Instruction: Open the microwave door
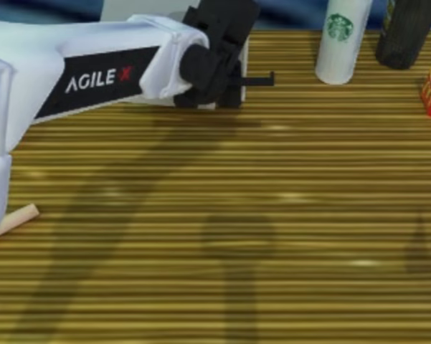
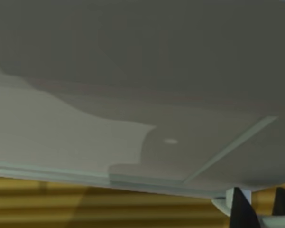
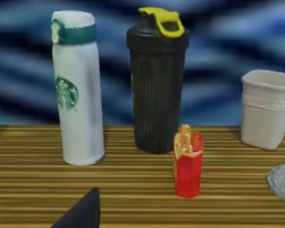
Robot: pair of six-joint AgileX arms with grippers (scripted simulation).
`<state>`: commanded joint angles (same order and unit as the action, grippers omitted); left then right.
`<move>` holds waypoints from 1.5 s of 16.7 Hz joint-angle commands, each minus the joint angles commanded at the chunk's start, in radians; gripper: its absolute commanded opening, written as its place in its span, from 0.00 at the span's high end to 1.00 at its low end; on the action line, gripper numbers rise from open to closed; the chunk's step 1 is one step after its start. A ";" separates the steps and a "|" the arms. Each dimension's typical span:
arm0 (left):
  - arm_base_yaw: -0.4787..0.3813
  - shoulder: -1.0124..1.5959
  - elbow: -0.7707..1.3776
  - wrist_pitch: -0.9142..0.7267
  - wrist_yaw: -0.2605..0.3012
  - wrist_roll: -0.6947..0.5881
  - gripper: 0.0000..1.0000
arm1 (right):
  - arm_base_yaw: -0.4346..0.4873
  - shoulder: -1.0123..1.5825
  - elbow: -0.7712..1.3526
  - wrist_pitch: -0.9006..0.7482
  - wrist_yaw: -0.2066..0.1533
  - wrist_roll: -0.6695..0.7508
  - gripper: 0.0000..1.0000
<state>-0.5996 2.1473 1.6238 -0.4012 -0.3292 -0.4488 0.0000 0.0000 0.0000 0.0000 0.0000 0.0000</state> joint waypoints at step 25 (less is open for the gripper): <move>0.006 -0.045 -0.070 0.046 0.039 0.053 1.00 | 0.000 0.000 0.000 0.000 0.000 0.000 0.00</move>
<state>-0.5931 2.1018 1.5540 -0.3554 -0.2903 -0.3955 0.0000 0.0000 0.0000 0.0000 0.0000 0.0000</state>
